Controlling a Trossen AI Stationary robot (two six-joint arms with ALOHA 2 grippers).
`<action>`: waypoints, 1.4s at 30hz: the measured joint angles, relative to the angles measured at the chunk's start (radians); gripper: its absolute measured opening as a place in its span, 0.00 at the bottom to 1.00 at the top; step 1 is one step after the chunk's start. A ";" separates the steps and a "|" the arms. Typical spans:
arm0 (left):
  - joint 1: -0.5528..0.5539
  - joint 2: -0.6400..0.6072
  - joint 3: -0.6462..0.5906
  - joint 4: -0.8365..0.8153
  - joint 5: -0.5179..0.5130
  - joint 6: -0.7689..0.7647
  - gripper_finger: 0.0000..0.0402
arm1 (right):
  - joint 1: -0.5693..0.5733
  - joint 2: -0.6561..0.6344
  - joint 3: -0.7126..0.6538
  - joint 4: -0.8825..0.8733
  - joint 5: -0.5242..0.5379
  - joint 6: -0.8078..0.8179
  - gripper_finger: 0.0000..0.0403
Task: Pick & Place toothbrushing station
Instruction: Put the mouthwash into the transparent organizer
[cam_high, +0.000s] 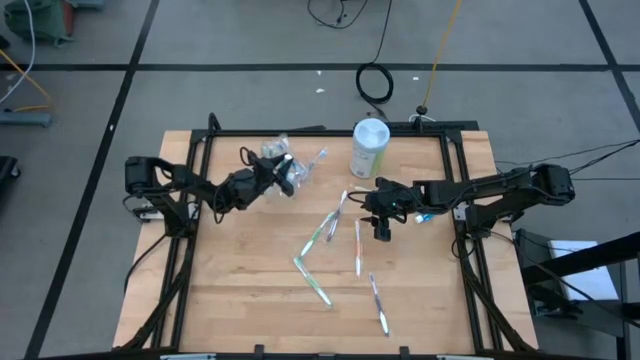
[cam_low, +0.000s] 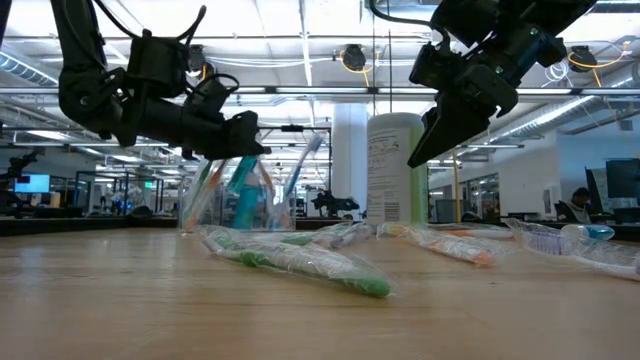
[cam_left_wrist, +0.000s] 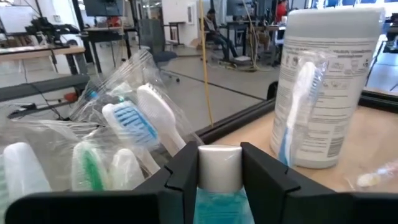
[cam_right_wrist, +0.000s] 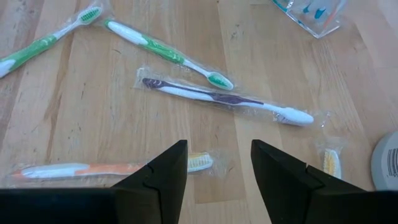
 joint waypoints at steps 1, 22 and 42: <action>0.001 0.000 0.000 0.000 -0.001 0.000 0.25 | 0.000 0.000 0.000 0.000 0.000 0.000 0.42; -0.038 0.000 0.000 -0.068 -0.013 0.081 0.29 | 0.000 0.000 0.000 0.000 0.000 0.000 0.42; -0.039 -0.004 0.000 -0.079 -0.005 0.034 0.29 | 0.000 0.000 0.000 -0.001 0.000 0.015 0.42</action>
